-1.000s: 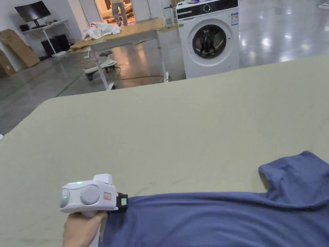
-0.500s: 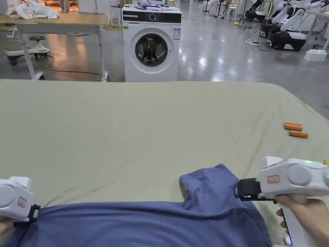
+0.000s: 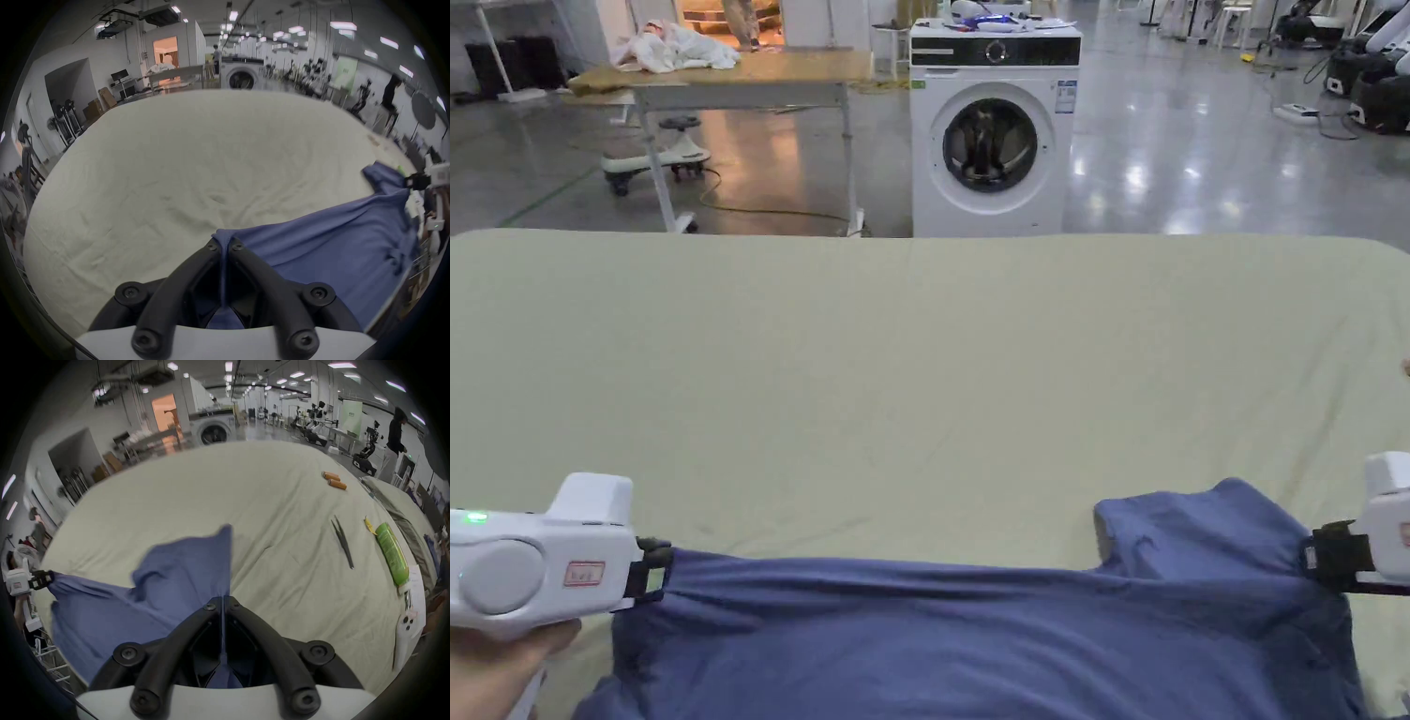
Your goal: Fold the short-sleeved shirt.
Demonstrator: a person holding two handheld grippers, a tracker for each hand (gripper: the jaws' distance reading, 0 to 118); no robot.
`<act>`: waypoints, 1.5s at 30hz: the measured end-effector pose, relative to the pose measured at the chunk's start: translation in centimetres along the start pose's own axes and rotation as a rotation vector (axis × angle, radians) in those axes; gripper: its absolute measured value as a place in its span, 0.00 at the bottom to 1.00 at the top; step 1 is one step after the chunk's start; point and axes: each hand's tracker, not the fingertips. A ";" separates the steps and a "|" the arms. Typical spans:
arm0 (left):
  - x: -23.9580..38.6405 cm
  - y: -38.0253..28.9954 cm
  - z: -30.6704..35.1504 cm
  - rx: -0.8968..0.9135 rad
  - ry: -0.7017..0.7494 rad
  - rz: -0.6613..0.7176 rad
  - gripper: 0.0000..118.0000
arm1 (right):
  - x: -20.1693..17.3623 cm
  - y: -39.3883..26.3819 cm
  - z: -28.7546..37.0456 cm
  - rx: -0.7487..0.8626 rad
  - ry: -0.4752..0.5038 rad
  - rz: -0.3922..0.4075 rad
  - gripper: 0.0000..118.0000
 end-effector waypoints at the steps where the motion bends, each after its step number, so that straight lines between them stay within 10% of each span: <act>1: -0.6 -0.8 2.0 0.018 -0.027 0.027 0.00 | -0.1 -1.1 1.9 0.037 0.011 0.009 0.00; 16: -1.7 -16.9 10.3 -0.001 -0.076 0.071 0.00 | 1.1 -18.9 12.3 0.075 0.018 -0.089 0.00; 18: -1.7 -18.0 9.6 0.018 -0.067 0.080 0.21 | 1.0 -19.7 11.2 0.075 0.016 -0.089 0.13; 20: -1.5 -18.5 9.5 0.028 0.011 0.077 0.65 | 0.5 -20.4 10.9 0.076 -0.030 -0.064 0.59; 21: -1.4 -18.8 10.1 0.064 0.032 0.077 0.71 | 0.6 -20.7 10.8 0.088 -0.033 -0.059 0.64; 31: 4.3 -19.2 21.5 0.543 0.170 0.062 0.64 | -5.8 -20.8 17.9 0.451 0.085 -0.043 0.62; 35: 5.8 -19.9 24.4 0.641 0.138 0.109 0.27 | -9.2 -21.3 19.3 0.518 0.150 0.038 0.16; 38: 6.2 -20.2 25.2 0.645 0.112 0.122 0.02 | -11.2 -21.6 19.6 0.532 0.125 0.087 0.01; 45: 5.8 -20.3 25.0 0.602 0.063 0.122 0.00 | -12.0 -22.1 18.6 0.499 0.146 0.100 0.00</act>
